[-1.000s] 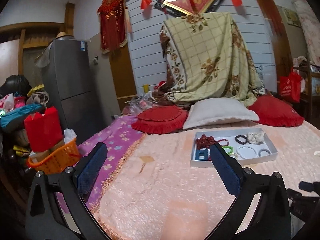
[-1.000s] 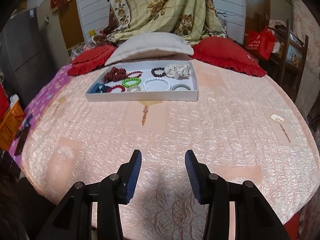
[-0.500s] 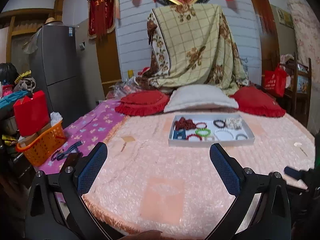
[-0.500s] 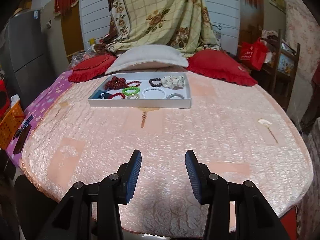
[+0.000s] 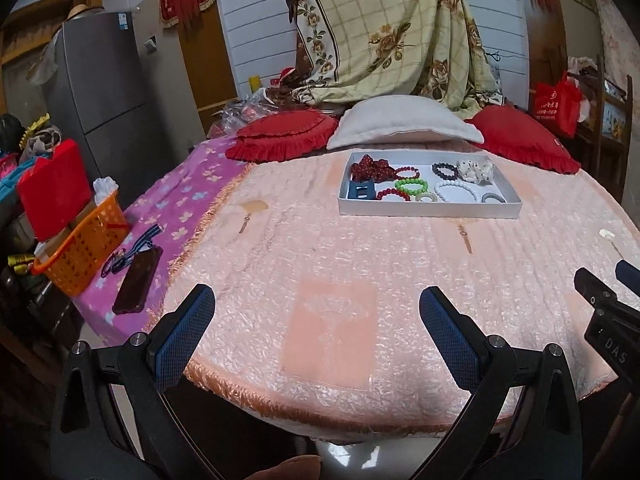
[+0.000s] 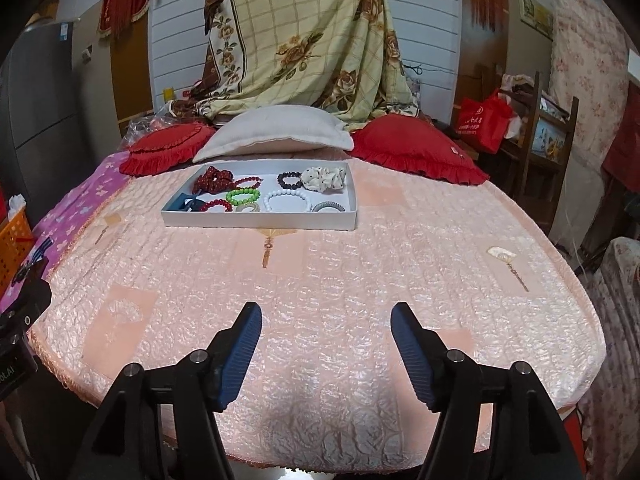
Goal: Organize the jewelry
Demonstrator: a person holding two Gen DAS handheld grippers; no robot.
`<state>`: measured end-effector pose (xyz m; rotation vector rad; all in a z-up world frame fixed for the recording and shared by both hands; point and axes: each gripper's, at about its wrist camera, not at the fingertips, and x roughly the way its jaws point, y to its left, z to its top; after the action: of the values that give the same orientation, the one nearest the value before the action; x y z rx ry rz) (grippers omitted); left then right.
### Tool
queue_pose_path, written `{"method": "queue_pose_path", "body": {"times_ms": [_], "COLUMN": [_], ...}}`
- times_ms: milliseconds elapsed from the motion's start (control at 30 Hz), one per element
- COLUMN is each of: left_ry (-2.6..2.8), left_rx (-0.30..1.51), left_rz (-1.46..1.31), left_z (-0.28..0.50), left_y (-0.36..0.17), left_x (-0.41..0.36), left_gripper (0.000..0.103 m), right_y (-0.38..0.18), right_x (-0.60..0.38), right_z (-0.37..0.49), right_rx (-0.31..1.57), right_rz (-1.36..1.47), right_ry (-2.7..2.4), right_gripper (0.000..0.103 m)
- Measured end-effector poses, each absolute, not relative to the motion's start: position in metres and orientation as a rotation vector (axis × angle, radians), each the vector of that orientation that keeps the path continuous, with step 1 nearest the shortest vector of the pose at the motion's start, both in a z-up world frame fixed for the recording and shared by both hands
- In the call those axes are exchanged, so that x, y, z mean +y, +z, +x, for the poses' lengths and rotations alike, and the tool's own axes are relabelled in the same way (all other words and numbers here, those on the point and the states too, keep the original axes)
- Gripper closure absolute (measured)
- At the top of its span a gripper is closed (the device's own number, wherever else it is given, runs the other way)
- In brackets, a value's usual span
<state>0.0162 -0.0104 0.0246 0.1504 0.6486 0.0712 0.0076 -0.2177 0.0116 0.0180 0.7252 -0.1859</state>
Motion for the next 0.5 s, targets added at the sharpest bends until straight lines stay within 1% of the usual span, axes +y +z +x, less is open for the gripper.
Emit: {"method": "queue_pose_path", "body": {"times_ms": [500], "left_ry": [0.013], "left_rx": [0.783], "left_rz": [0.109], "left_z": [0.049], "left_y": [0.001], "left_x": [-0.009], "left_gripper": [0.001], "right_y": [-0.002], "right_x": [-0.223], "right_z": [0.029], "right_rx": [0.774], "right_rz": [0.018], "right_ry": [-0.192], "right_gripper": [0.037]}}
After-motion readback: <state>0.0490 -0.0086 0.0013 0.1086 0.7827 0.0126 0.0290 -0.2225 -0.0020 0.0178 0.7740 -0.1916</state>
